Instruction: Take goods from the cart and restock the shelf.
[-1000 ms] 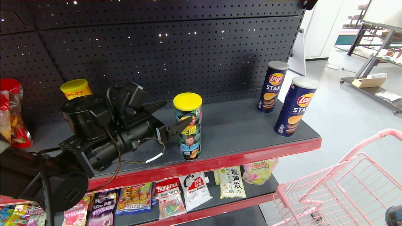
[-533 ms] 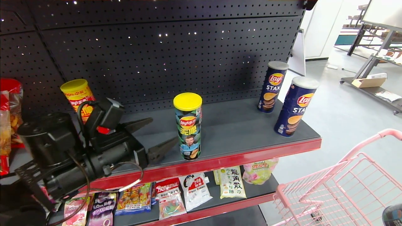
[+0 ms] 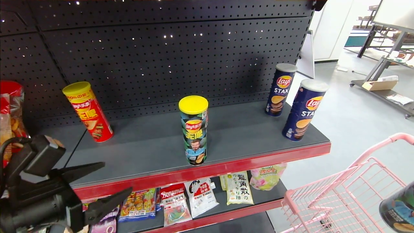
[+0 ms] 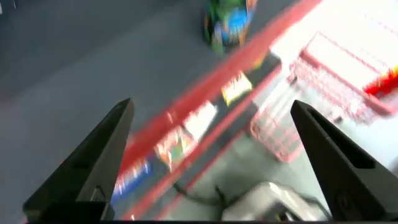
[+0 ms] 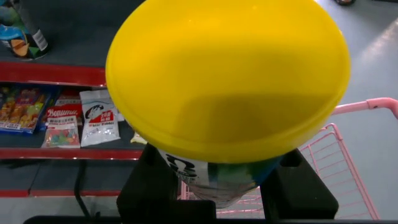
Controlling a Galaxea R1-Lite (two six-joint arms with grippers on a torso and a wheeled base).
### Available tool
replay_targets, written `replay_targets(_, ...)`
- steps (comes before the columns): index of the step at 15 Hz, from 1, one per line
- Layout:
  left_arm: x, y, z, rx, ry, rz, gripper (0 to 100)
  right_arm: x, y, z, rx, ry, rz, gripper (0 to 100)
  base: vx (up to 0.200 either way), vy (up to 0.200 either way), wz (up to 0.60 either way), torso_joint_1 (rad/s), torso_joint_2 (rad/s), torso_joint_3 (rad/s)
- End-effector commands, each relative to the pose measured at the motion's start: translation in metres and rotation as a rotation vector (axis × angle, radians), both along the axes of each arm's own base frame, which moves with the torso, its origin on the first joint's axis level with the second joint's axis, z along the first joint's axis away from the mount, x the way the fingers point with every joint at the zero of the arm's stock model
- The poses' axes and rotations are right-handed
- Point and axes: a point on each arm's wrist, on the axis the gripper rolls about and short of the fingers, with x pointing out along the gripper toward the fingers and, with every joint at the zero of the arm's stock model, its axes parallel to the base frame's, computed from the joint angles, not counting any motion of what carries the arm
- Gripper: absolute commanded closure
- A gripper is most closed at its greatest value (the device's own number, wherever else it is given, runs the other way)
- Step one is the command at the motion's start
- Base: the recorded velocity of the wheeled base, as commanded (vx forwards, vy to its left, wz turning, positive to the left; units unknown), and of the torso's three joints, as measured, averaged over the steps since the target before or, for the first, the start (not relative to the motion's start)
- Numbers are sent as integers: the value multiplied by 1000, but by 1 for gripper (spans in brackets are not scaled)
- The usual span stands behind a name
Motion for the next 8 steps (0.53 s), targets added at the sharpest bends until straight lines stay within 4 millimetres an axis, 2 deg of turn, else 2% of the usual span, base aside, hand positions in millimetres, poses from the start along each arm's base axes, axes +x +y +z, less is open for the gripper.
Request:
replay_targets(1,-51,16,26,-54,-63,38,0,15,5,4,-14,49,19,100,0,0,0,0,0,0)
replay_targets(4,-63,20,27,-70,-43,61,0,20,7,7,-13,60,18,100,0,0,0,0,0,0)
replay_targets(8,-59,19,27,-62,-40,71,0,19,6,5,-13,65,16,100,0,0,600,1,-1,7)
